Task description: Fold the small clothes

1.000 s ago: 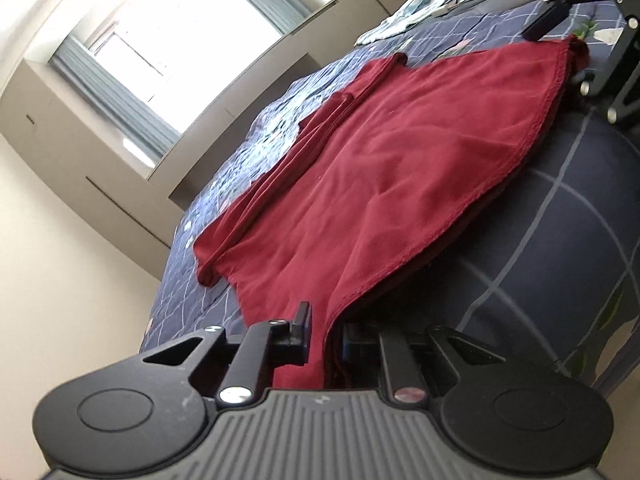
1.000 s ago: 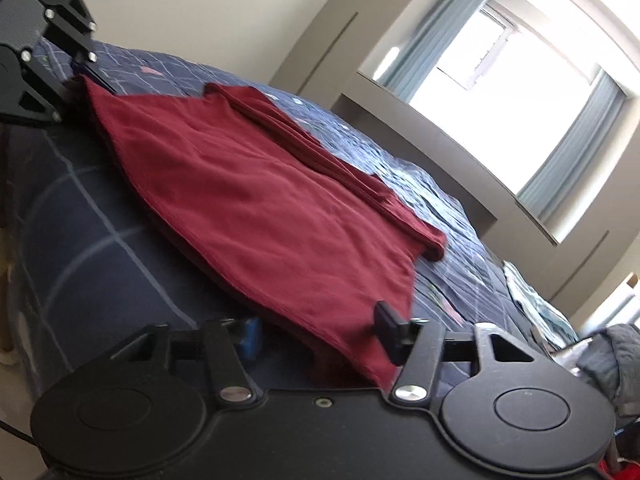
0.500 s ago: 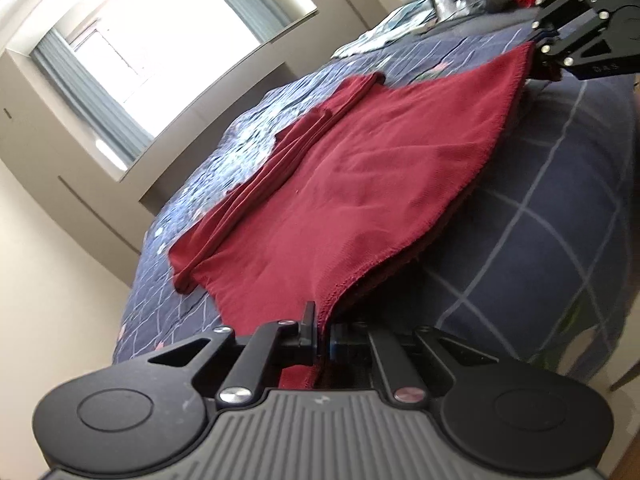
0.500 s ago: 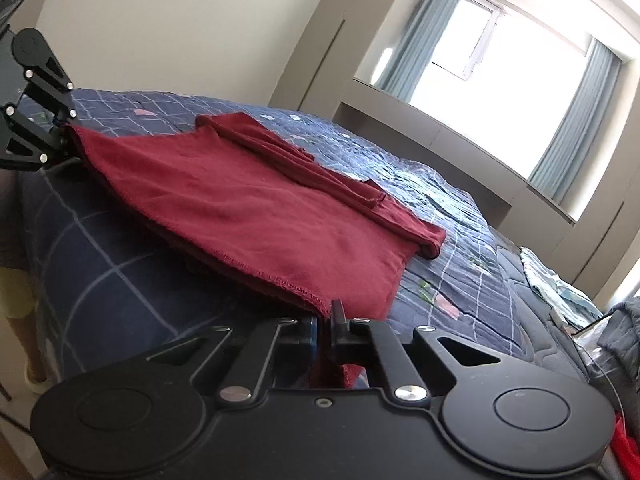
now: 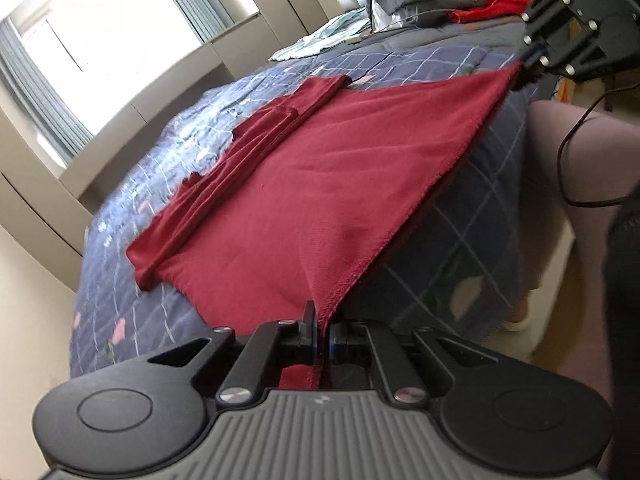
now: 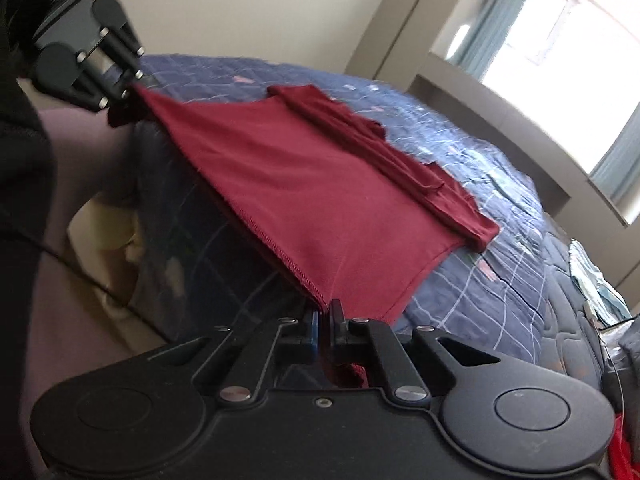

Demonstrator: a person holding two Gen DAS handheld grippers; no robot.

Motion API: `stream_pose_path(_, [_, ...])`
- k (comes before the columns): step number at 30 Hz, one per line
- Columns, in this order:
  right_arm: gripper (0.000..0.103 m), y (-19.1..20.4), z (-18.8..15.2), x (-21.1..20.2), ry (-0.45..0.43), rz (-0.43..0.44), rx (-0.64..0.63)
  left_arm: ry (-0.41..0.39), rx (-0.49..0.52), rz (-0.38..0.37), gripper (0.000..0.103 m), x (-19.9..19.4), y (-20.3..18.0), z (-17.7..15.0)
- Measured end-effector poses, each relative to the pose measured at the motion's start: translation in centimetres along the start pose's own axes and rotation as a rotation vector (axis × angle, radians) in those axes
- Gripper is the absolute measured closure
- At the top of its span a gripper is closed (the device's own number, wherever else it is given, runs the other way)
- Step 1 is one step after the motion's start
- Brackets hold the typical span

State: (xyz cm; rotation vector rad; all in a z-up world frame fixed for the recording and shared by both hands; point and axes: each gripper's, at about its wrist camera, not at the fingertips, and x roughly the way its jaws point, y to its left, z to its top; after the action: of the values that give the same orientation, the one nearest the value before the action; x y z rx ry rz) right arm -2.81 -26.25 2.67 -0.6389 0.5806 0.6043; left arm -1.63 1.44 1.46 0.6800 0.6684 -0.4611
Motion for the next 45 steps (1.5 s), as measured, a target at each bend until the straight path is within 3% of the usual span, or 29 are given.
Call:
stream_pose_path(10, [0.099,-5.5,4.3,2.7,-0.068,0.057,0.010,-0.007,-0.051,-0.054,0.099,2.0,5.1,3.2])
stream_pose_path(16, [0.099,-11.6,8.2,6.5,-0.087,0.043,0.067,-0.004,-0.053,-0.084,0.098,4.8,11.4,7.7])
stream_pose_path(19, [0.099,-14.9,10.9,9.3,-0.073,0.025,0.076,-0.062,-0.043,-0.101,0.098,6.6,15.0,10.0])
stream_pose_path(26, [0.098,-22.5,16.3,17.4,-0.032,-0.009,0.104,-0.069,-0.072,-0.135,0.098,14.1,23.4,14.7])
stream_pose_path(35, [0.098,-28.4,17.9,29.2,0.048,0.009,0.170,0.024,-0.157,-0.208,0.096,26.4,31.5,16.0])
stream_pose_path(39, [0.097,-29.7,17.5,33.4,0.083,0.043,0.210,0.076,-0.238,-0.218,0.086,31.2,34.1,15.1])
stream_pose_path(42, [0.095,-30.1,16.8,35.5,0.099,0.062,0.232,0.095,-0.314,-0.223,0.071,33.5,35.4,13.9])
stream_pose_path(43, [0.092,-30.2,16.5,35.9,0.098,0.066,0.242,0.093,-0.341,-0.226,0.065,34.0,35.8,13.4])
stream_pose_path(45, [0.073,-30.5,16.0,36.8,0.096,0.054,0.266,0.083,-0.393,-0.232,0.057,34.6,36.3,12.6])
